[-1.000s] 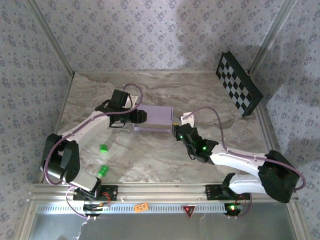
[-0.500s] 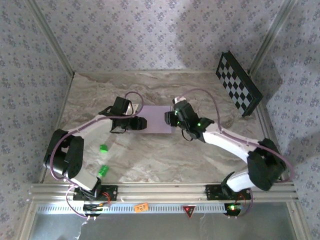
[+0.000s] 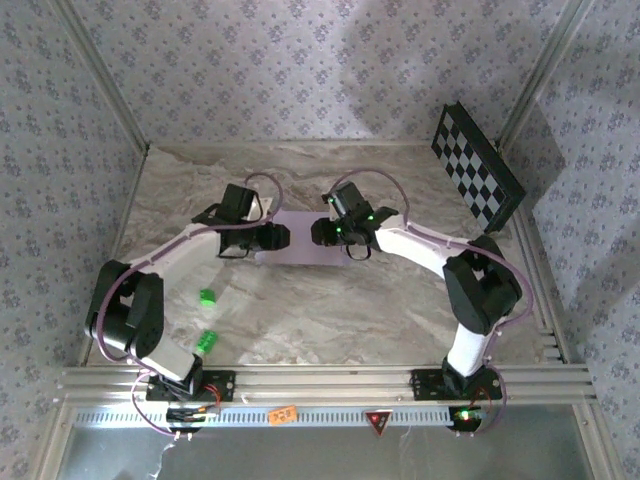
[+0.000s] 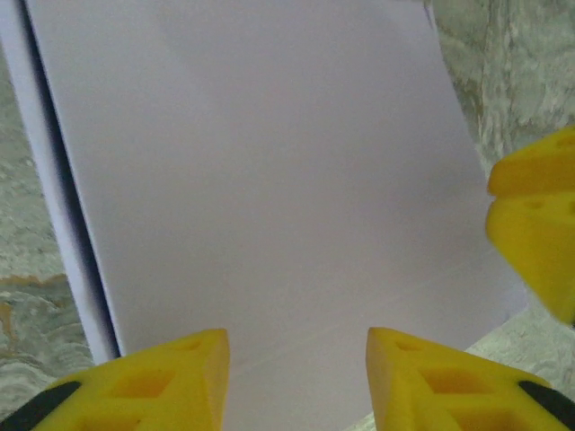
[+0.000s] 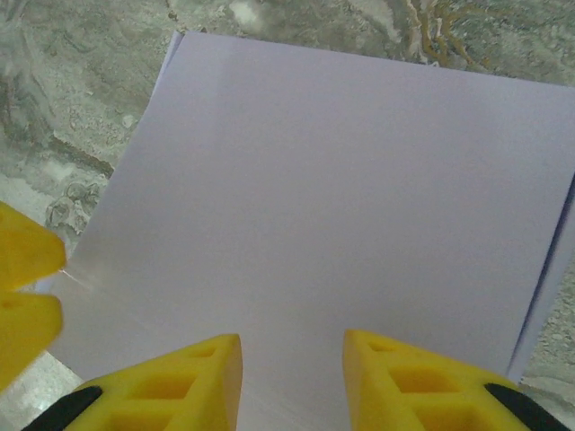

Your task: Fold the paper box

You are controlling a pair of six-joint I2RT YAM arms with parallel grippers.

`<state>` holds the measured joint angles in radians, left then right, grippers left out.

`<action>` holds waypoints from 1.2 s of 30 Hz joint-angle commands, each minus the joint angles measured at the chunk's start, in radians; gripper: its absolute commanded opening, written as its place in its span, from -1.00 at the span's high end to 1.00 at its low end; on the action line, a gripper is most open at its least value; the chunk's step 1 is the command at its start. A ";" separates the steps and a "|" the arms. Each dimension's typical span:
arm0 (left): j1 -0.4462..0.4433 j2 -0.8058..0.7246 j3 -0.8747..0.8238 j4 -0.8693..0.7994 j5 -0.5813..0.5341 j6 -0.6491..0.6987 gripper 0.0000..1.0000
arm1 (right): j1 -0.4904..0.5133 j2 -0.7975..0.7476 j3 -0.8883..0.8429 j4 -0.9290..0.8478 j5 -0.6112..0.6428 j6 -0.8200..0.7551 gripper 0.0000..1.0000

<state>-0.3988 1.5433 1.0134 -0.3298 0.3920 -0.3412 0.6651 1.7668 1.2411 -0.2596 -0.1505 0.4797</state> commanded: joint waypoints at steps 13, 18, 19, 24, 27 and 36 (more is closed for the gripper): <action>0.006 0.188 0.004 -0.018 0.040 0.044 0.28 | -0.042 0.158 0.001 -0.086 -0.057 0.026 0.37; 0.007 0.184 -0.023 -0.030 0.050 0.036 0.28 | -0.044 0.168 -0.008 -0.106 -0.053 0.027 0.42; 0.007 0.178 -0.030 -0.032 0.051 0.034 0.28 | -0.045 0.164 -0.014 -0.107 -0.054 0.025 0.42; -0.011 0.116 -0.089 -0.038 0.067 0.007 0.28 | -0.037 0.113 -0.090 -0.105 -0.061 0.031 0.44; -0.036 0.060 -0.142 -0.037 0.068 -0.022 0.28 | -0.019 0.065 -0.147 -0.107 -0.067 0.040 0.44; -0.103 -0.221 -0.206 -0.084 0.019 -0.129 0.23 | 0.001 -0.115 -0.193 -0.199 -0.111 0.028 0.37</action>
<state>-0.5079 1.4117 0.7811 -0.3557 0.4377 -0.4252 0.6762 1.6920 1.0538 -0.3355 -0.2359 0.5087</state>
